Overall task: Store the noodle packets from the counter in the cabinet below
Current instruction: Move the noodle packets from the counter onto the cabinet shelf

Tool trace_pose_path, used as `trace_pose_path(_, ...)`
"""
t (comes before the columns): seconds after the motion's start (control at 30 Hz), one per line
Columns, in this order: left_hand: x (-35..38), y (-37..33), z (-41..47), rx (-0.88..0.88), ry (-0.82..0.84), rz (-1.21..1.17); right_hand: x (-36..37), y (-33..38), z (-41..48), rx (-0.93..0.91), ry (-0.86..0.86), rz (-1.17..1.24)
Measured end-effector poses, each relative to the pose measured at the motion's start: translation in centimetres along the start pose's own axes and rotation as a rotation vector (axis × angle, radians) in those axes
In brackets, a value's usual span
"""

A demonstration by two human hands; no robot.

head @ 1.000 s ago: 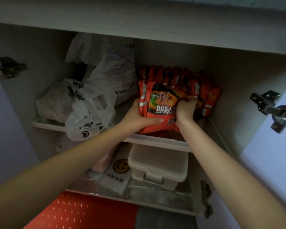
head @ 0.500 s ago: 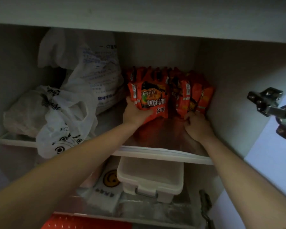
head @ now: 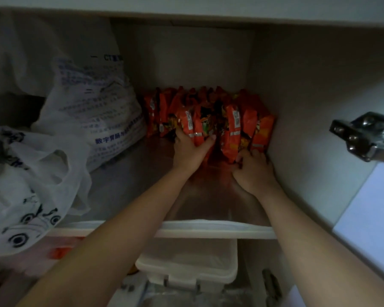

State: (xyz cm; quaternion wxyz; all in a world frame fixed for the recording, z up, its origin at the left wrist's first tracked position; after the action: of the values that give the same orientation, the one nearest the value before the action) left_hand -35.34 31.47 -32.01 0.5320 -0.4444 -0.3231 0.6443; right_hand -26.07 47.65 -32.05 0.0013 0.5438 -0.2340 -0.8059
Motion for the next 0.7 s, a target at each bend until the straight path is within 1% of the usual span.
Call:
trace_pose_path(0.07,1.0,-0.2,0.0,0.047,0.105,0.009,0.0,-0.1,0.0,0.014,0.003,-0.014)
trace_pose_path(0.17,1.9,-0.8,-0.5,0.161,0.218,0.127,0.0,-0.2,0.1,0.017,0.001,-0.018)
trace_pose_path(0.2,1.8,-0.8,-0.4,0.183,0.217,0.142,0.1,-0.2,0.1,0.021,0.005,-0.017)
trace_pose_path(0.33,1.2,-1.4,0.3,0.249,0.124,0.265,0.1,-0.2,0.2,0.027,-0.007,-0.023)
trace_pose_path(0.43,1.5,-1.5,0.9,0.226,0.063,0.395,0.1,-0.2,0.2,0.025,-0.015,-0.028)
trace_pose_path(0.5,1.6,-1.5,1.2,0.221,0.028,0.432,0.2,-0.2,0.3,0.021,-0.023,-0.027)
trace_pose_path(0.57,1.6,-1.3,1.4,0.226,0.030,0.375,0.1,-0.2,0.3,0.027,-0.027,-0.028)
trace_pose_path(0.7,1.3,-0.5,1.4,0.160,0.071,0.093,0.0,-0.1,0.3,0.025,-0.021,-0.015)
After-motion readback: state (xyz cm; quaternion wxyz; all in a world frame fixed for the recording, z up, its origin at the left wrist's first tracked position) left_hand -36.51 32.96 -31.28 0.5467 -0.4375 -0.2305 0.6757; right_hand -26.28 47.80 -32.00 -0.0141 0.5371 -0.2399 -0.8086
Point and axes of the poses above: each hand's wrist, its own z-axis towards the middle knuckle, its own x-axis out of the palm, y = z × x, the point moved 8 cm from there along z, towards the middle knuckle, and after that the axes turned 4 degrees about x, right-handed, at the moved point
